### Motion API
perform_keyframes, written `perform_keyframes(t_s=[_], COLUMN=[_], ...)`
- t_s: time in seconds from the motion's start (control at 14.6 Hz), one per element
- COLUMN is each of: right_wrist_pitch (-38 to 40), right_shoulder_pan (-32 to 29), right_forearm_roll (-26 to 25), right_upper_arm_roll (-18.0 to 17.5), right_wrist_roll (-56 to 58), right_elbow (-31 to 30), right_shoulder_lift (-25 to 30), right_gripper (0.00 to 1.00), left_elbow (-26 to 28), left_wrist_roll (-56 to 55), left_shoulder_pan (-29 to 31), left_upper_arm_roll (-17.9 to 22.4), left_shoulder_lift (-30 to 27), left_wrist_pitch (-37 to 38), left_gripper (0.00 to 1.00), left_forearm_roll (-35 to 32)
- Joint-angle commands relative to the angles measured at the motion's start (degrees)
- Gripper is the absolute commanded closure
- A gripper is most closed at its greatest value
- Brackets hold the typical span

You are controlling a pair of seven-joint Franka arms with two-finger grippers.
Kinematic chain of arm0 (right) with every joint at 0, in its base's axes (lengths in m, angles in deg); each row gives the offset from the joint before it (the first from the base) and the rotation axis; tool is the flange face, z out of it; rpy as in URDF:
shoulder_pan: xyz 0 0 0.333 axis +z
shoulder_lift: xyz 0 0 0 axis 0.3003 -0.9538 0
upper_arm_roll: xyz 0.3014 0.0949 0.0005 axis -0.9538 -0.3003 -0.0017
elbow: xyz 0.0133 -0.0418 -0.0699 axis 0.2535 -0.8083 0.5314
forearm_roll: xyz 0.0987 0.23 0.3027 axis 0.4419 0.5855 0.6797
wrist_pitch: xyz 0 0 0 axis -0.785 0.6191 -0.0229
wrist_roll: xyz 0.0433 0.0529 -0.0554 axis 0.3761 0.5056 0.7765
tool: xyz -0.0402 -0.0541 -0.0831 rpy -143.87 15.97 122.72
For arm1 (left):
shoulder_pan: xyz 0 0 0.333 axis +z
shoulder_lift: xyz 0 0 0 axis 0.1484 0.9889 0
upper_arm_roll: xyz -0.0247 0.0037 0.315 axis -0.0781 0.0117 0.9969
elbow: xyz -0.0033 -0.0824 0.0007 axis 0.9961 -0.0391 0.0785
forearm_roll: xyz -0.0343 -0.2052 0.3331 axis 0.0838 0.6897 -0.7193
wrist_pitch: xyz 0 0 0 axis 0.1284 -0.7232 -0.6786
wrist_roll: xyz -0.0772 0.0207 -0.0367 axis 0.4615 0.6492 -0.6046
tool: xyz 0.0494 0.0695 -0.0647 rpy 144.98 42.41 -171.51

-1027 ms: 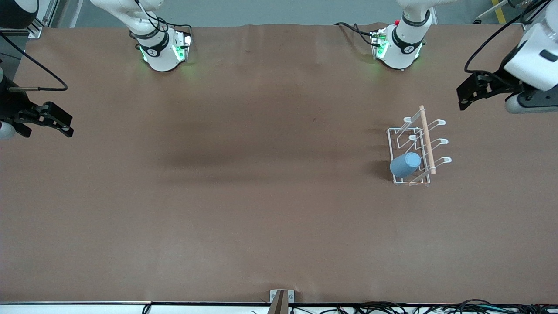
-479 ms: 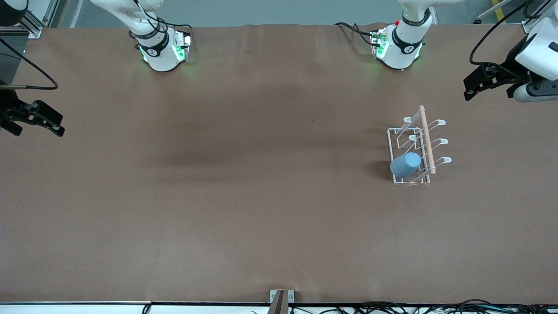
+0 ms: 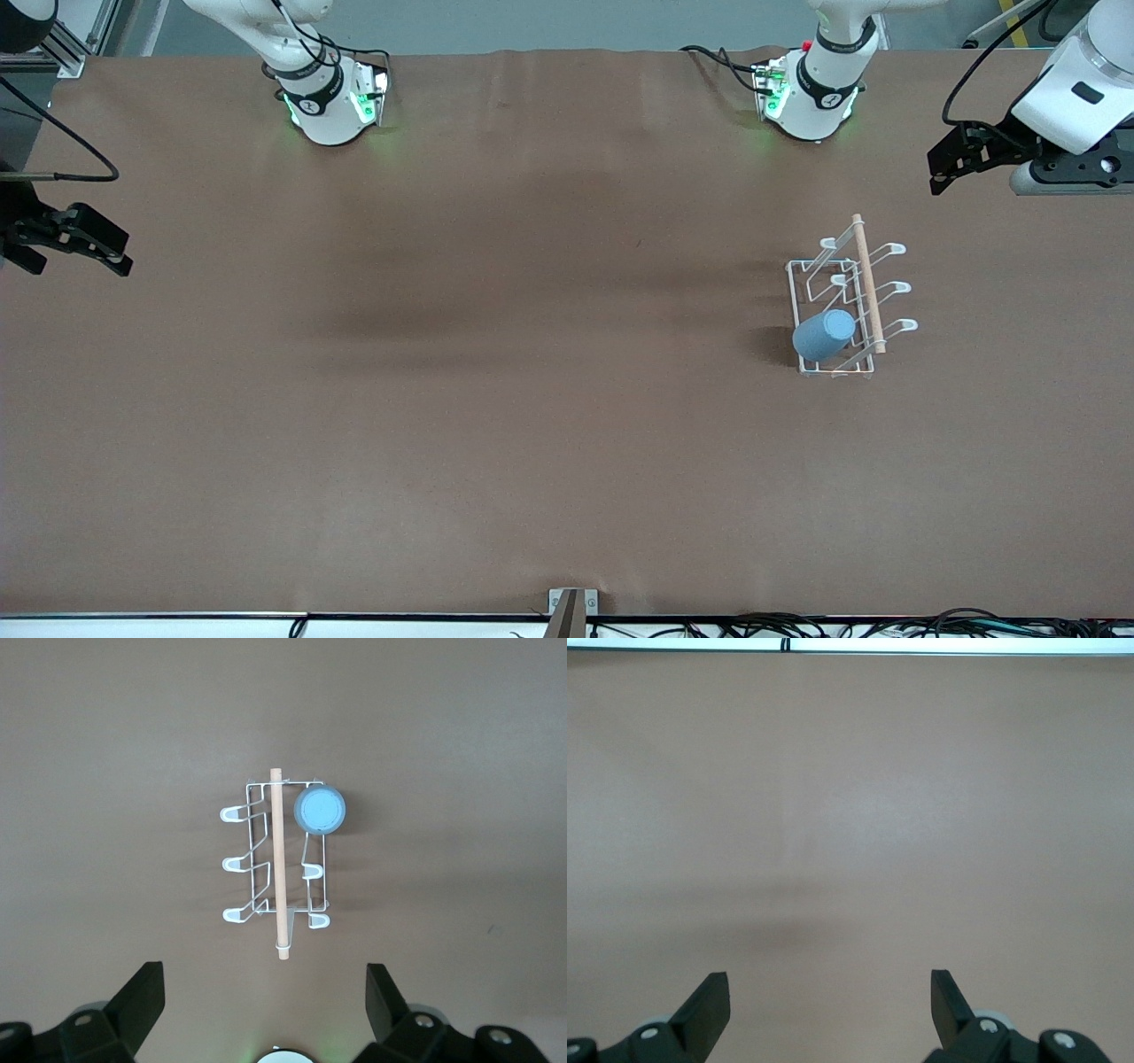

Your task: Hang cup on cup holder

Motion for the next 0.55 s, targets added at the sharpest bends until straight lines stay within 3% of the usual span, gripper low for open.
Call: perform_keyframes(t_s=[0.0, 0.48], right_wrist_pitch=[-0.05, 0.21], right_shoulder_pan=[-1.01, -1.27], right_forearm_roll=[0.18, 3.52], right_upper_arm_roll=[-0.77, -0.77], right_wrist_roll=[0.06, 0.85], right_elbow=[-0.37, -0.10], right_shoulder_lift=[0.70, 0.70], right_gripper=[0.00, 0.00], left_elbow=[0.13, -2.07], left_wrist_roll=[1.23, 1.23], left_shoulder_pan=[-0.26, 0.00], left_upper_arm_roll=[0.24, 0.15], left_shoulder_lift=[-0.83, 1.10], left_wrist_pitch=[-0.67, -0.14], left_gripper=[0.00, 0.00], left_forearm_roll=[0.87, 1.04])
